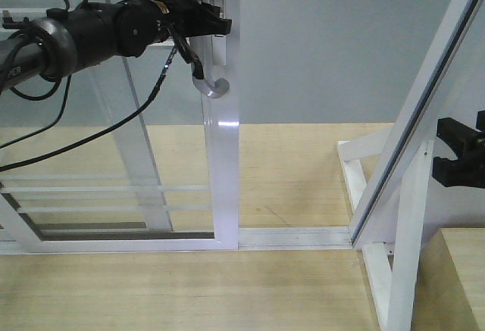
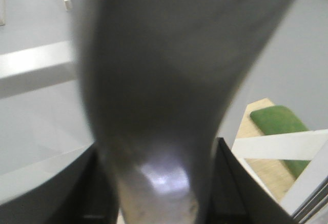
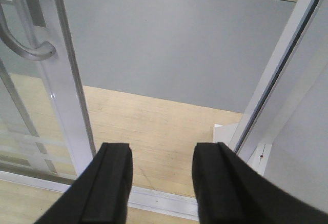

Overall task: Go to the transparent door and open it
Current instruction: 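Grip the handle with the left gripper and push the door further open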

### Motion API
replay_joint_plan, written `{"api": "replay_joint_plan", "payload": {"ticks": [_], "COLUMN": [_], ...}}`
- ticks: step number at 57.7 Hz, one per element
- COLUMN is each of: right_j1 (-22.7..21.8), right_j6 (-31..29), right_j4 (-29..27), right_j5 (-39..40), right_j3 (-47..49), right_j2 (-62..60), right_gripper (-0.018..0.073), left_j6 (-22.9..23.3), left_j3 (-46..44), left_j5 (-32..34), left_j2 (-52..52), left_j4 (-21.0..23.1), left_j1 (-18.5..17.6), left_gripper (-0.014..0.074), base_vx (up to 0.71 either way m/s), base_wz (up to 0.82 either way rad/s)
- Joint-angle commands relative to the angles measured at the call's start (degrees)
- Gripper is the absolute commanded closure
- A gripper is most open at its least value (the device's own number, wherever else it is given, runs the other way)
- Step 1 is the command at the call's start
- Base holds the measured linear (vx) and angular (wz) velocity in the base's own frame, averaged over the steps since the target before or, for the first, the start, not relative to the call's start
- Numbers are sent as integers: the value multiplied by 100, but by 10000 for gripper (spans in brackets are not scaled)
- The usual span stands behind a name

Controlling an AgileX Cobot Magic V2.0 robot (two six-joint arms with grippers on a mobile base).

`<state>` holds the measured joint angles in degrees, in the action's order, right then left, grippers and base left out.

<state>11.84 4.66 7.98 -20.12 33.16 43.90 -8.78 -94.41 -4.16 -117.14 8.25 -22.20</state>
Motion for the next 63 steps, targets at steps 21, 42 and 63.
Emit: {"api": "replay_joint_plan", "payload": {"ticks": [21, 42, 63], "right_j1": [-26, -26, -26], "right_j6": [-23, -34, -34], "right_j4": [55, 55, 55], "right_j5": [420, 415, 369], "right_j3": [180, 180, 180], "right_j2": [5, 5, 5], "right_gripper": [202, 202, 202], "left_j6": [-223, -314, -570], "left_j3": [785, 2422, 3252], "left_j5": [1257, 2389, 2464], "left_j2": [948, 1755, 2347], "left_j4": [-10, 475, 553], "left_j1": [600, 898, 1197], "left_gripper": [195, 194, 181], "base_vx": [0, 0, 0], "base_wz": [0, 0, 0]}}
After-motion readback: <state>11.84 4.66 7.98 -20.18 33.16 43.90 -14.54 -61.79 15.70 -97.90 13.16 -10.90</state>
